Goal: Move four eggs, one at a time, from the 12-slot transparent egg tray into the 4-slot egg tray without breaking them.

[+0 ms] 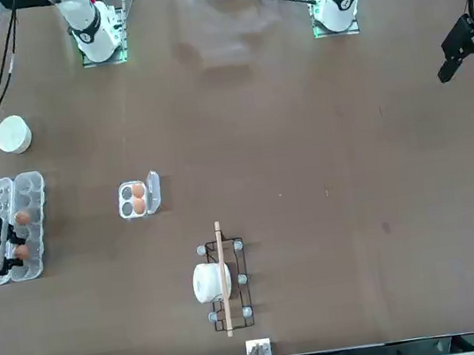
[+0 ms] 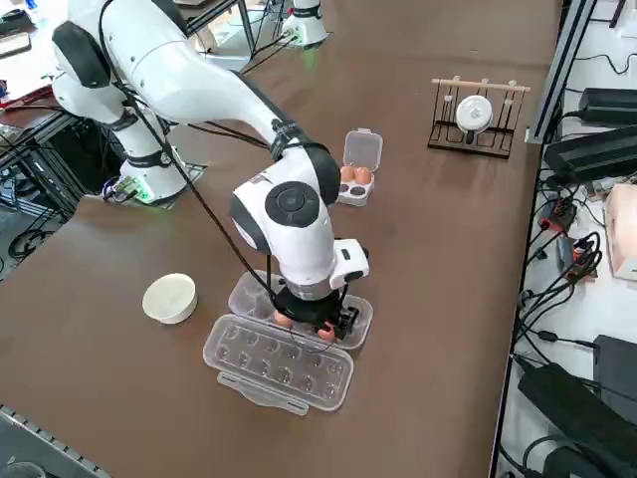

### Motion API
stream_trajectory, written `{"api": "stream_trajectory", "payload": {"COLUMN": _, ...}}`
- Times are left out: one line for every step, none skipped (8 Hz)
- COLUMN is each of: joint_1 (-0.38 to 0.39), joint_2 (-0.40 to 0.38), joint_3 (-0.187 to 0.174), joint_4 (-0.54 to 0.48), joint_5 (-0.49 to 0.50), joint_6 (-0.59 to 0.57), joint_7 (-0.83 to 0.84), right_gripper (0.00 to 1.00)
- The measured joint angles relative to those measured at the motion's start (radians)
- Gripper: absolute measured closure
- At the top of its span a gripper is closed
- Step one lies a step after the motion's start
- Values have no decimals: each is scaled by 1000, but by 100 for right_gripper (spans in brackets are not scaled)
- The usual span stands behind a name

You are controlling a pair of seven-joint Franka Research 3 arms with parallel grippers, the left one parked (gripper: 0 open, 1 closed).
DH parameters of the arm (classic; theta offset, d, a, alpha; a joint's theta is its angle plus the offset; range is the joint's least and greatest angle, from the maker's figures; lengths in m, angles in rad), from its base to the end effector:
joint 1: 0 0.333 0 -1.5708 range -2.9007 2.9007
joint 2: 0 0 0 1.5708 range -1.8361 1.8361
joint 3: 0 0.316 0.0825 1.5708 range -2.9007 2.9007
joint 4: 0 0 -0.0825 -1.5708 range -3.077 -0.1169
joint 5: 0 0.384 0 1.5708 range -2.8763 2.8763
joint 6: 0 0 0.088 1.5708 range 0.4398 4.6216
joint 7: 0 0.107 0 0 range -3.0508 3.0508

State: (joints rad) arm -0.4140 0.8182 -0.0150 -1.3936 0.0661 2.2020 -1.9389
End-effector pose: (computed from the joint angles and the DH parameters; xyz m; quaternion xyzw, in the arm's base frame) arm 0.6667 -0.3001 0.2175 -0.7399 -0.6724 -0.0177 0.0124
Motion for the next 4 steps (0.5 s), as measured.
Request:
{"api": "stream_trajectory", "payload": {"joint_1": -1, "joint_2": -1, "joint_3": 0, "joint_4": 3, "joint_5": 12, "joint_6": -11, "joint_7": -1, "right_gripper": 43}}
{"api": "stream_trajectory", "payload": {"joint_1": -2, "joint_2": -4, "joint_3": 0, "joint_4": 10, "joint_5": 20, "joint_6": -26, "joint_7": -1, "right_gripper": 43}}
{"api": "stream_trajectory", "payload": {"joint_1": -2, "joint_2": -15, "joint_3": 1, "joint_4": 17, "joint_5": 26, "joint_6": -43, "joint_7": -1, "right_gripper": 43}}
{"api": "stream_trajectory", "payload": {"joint_1": 0, "joint_2": -35, "joint_3": 4, "joint_4": 22, "joint_5": 32, "joint_6": -66, "joint_7": 1, "right_gripper": 43}}
